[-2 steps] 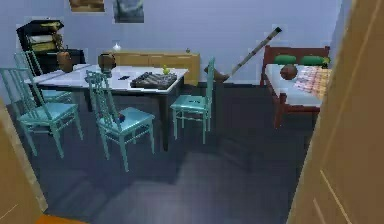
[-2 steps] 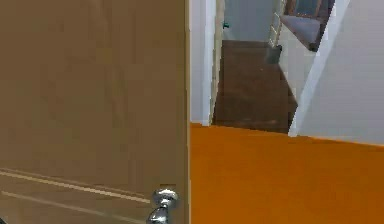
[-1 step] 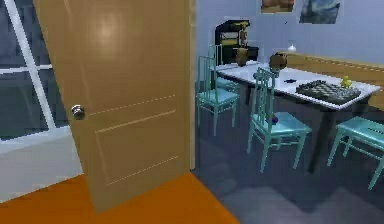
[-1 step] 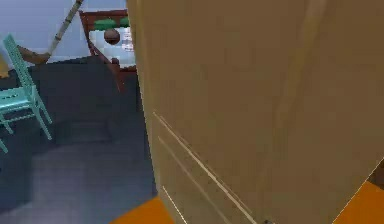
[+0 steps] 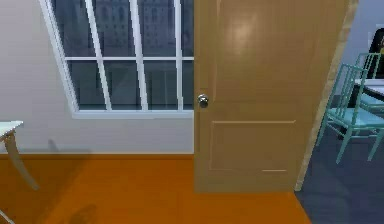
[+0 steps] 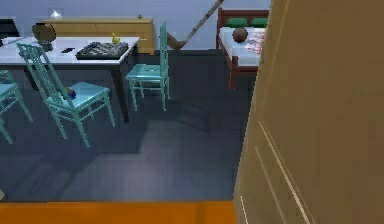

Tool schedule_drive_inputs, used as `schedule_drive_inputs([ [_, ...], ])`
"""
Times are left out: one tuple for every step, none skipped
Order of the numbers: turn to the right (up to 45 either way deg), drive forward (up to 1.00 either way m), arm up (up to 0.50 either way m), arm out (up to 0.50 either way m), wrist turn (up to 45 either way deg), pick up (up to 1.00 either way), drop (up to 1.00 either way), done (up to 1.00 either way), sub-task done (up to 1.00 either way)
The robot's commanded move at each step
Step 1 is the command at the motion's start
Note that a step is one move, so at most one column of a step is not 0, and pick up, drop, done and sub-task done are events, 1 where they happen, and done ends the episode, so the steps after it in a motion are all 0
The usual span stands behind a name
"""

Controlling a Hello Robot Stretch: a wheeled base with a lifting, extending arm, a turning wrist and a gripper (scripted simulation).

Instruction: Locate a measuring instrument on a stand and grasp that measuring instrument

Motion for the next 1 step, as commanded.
schedule_drive_inputs([
  [0.0, 0.25, 0.0, 0.0, 0.0, 0.0, 0.0, 0.0, 0.0],
])
